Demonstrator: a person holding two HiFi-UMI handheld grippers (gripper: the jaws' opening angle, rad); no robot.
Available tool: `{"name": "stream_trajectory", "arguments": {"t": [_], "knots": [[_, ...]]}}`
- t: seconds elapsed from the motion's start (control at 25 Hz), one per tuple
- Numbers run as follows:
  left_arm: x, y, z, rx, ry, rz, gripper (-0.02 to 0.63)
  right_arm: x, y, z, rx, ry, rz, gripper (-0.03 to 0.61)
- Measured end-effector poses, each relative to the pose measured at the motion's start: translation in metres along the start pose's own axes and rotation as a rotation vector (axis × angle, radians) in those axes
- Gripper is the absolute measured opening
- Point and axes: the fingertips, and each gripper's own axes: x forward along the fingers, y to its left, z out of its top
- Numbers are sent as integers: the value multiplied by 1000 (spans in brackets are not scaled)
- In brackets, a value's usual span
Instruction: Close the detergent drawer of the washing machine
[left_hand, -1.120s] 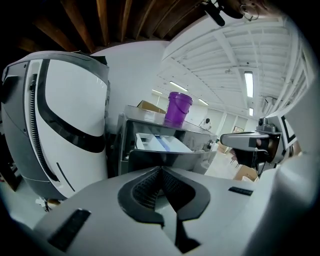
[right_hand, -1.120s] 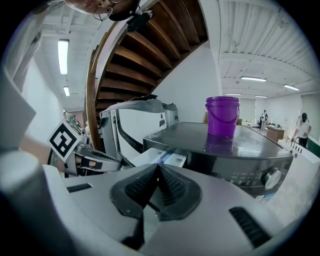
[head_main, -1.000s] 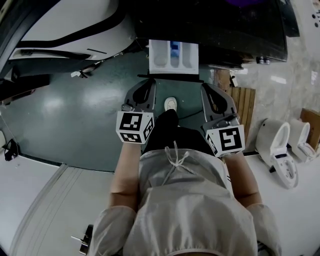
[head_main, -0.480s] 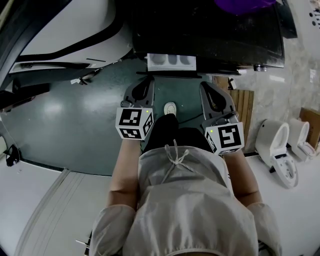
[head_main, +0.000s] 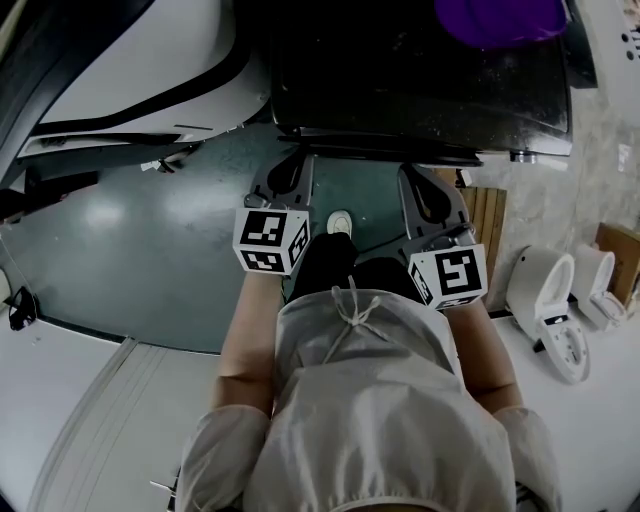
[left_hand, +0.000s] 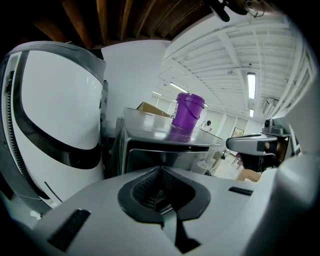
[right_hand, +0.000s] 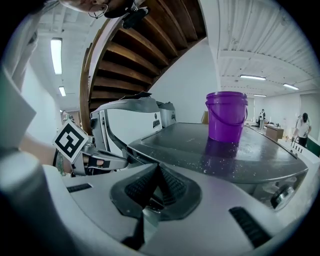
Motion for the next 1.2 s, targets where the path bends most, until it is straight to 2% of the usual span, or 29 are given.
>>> {"name": "stream_trajectory", "arguments": {"t": [0.52, 0.68, 0.96, 1.2], "knots": [[14, 9, 9, -37, -5, 7, 17, 28, -4, 13, 11, 0, 6, 6], [14, 9, 9, 1, -19, 22, 17, 32, 0, 13, -10, 4, 17, 6], [17, 11, 11, -31, -29, 19, 17, 26, -3, 17, 4, -22, -1, 5], [19, 11, 11, 26, -11, 17, 17, 11, -7, 18, -7, -30, -24, 6]]}}
